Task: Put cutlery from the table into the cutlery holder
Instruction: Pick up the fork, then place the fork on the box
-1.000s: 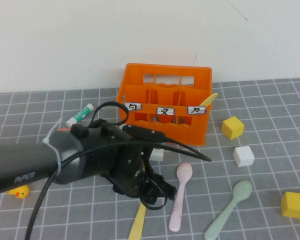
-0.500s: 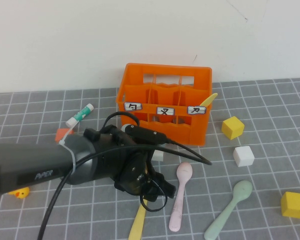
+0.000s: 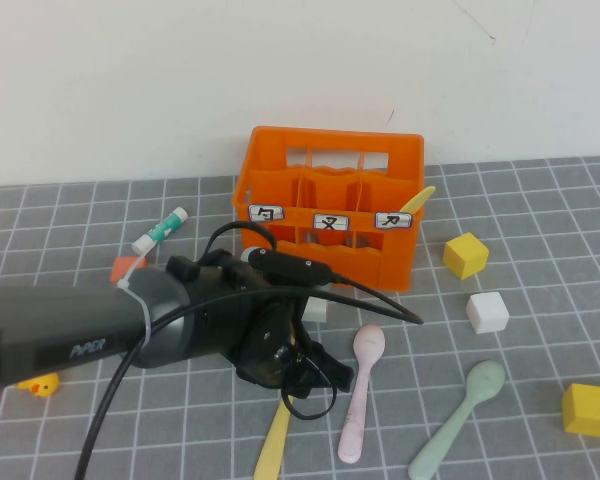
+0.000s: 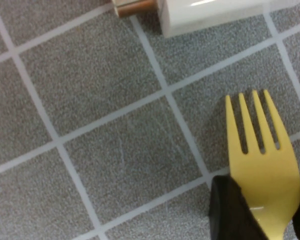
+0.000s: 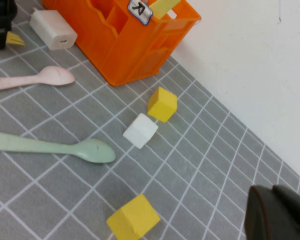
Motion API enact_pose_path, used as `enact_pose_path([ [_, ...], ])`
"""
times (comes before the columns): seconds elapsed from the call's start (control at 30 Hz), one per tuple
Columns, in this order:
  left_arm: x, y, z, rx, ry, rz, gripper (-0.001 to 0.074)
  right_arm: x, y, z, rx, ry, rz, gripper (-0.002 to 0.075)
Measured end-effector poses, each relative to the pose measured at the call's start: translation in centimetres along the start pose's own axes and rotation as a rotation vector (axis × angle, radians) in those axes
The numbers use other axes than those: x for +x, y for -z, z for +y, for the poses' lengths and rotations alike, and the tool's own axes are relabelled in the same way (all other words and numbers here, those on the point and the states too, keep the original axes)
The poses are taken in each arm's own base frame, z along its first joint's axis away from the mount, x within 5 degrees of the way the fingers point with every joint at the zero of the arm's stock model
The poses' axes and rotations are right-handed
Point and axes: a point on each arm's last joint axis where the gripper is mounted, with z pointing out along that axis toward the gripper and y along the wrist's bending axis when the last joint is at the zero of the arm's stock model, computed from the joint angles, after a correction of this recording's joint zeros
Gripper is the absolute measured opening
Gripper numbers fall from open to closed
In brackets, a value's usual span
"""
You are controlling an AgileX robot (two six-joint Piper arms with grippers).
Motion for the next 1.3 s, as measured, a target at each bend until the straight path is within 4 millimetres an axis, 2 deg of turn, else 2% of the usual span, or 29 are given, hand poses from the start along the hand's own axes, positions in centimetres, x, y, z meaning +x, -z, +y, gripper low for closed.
enact_pose_path([
  [0.43, 0.0, 0.1, 0.0, -0.005, 0.006, 0.014, 0.0236, 0.0, 0.0, 0.0, 0.0, 0.004, 0.0, -0.0003],
  [0.6, 0.0, 1.3, 0.1, -0.004, 0.017, 0.016, 0.0235, 0.0, 0.0, 0.0, 0.0, 0.004, 0.0, -0.0003],
  [0.73, -0.7, 3.6, 0.0, 0.018, 0.022, -0.042, 0.0235, 0.0, 0.0, 0.0, 0.0, 0.004, 0.0, -0.0003],
  [1.03, -1.8, 10.1, 0.2, 0.057, -0.002, -0.22, 0.0235, 0.0, 0.0, 0.0, 0.0, 0.004, 0.0, -0.0003],
  [1.2, -2.6, 14.1, 0.4, 0.095, -0.039, -0.406, 0.0235, 0.0, 0.0, 0.0, 0.0, 0.006, 0.0, -0.0003],
  [1.3, -3.2, 15.9, 0.3, 0.121, -0.069, -0.522, 0.0235, 0.0, 0.0, 0.0, 0.002, 0.006, -0.001, -0.0003],
])
